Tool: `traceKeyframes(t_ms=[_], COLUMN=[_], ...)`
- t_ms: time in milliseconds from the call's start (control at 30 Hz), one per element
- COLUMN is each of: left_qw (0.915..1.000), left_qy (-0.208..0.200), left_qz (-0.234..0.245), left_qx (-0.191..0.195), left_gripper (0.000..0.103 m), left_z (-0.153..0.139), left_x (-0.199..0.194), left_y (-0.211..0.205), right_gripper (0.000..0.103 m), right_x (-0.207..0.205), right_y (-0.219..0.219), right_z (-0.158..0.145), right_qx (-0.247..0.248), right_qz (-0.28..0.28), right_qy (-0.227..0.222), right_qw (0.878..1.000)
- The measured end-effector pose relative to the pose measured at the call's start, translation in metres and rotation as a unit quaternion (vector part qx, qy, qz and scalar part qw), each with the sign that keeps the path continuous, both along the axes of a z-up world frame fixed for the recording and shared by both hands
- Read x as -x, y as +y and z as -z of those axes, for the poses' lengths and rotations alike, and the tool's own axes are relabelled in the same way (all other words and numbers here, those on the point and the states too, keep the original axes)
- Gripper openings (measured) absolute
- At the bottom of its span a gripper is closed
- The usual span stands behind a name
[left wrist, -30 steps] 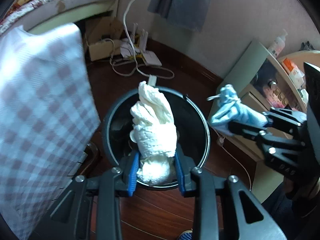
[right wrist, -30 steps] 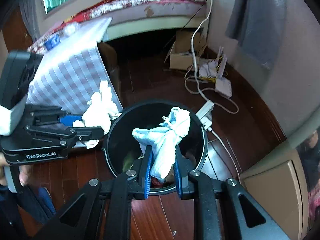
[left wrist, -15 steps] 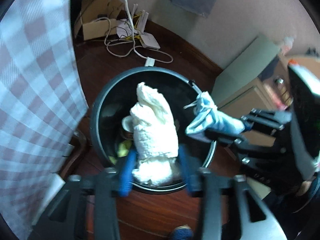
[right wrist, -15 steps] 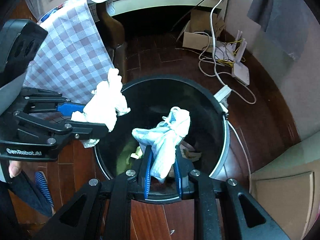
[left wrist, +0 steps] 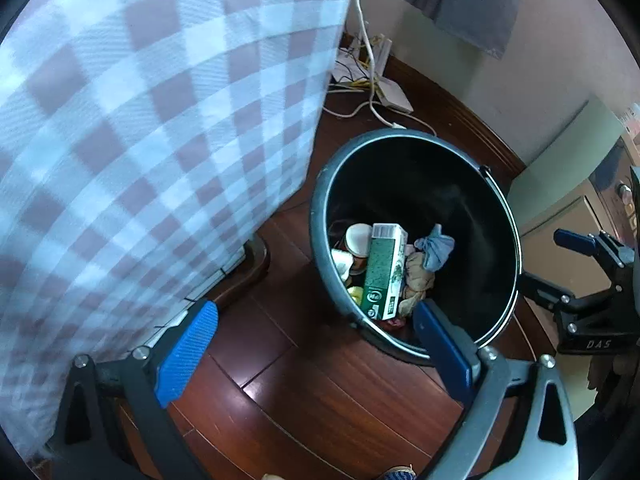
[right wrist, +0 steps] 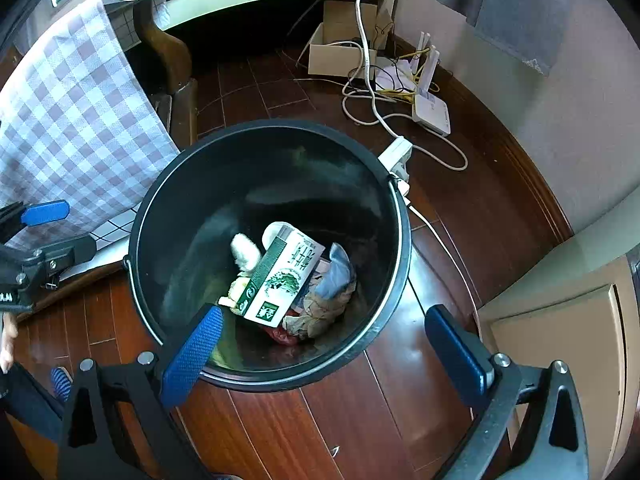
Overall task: Collect trash
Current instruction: 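Move both tools back over the bed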
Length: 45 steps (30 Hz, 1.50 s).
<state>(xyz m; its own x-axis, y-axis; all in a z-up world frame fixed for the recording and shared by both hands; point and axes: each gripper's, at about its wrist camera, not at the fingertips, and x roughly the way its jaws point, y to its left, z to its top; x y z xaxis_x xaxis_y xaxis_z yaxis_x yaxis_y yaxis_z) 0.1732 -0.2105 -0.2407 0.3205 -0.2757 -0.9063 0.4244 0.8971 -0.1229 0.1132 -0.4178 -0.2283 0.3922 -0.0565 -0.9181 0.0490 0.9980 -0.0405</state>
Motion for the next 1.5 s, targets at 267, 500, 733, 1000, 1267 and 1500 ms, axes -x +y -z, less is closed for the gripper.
traceKeyframes(t_ms=[267,500,733,1000,1267,1500], left_qw=[0.9997,0.9993,0.9964,0.9909,0.9800,0.9723], left_qy=[-0.022,-0.034,-0.078,-0.117,-0.165,-0.185], left_qz=[-0.004,-0.015,-0.031,-0.063,-0.105,-0.139], left_qx=[-0.003,0.000,0.004,0.022,0.037,0.034], left_gripper=[0.099,0.099,0.099,0.099,0.100,0.100], left_z=[-0.015,-0.039,-0.081,-0.126,-0.165,-0.175], left_x=[0.022,0.033,0.043,0.049,0.050,0.051], left_y=[0.010,0.024,0.045,0.086,0.131,0.162], right_gripper=[0.102,0.102,0.102,0.102,0.102,0.102], right_x=[0.004,0.011,0.015,0.012,0.006,-0.003], right_y=[0.022,0.037,0.062,0.097,0.128,0.164], right_z=[-0.018,-0.041,-0.076,-0.125,-0.160,-0.173], right_qx=[-0.003,-0.005,-0.002,-0.012,-0.021,-0.027], right_qz=[-0.005,-0.008,-0.027,-0.054,-0.066,-0.093], right_qy=[-0.018,-0.038,-0.070,-0.118,-0.158,-0.170], right_qw=[1.000,0.999,0.997,0.991,0.985,0.981])
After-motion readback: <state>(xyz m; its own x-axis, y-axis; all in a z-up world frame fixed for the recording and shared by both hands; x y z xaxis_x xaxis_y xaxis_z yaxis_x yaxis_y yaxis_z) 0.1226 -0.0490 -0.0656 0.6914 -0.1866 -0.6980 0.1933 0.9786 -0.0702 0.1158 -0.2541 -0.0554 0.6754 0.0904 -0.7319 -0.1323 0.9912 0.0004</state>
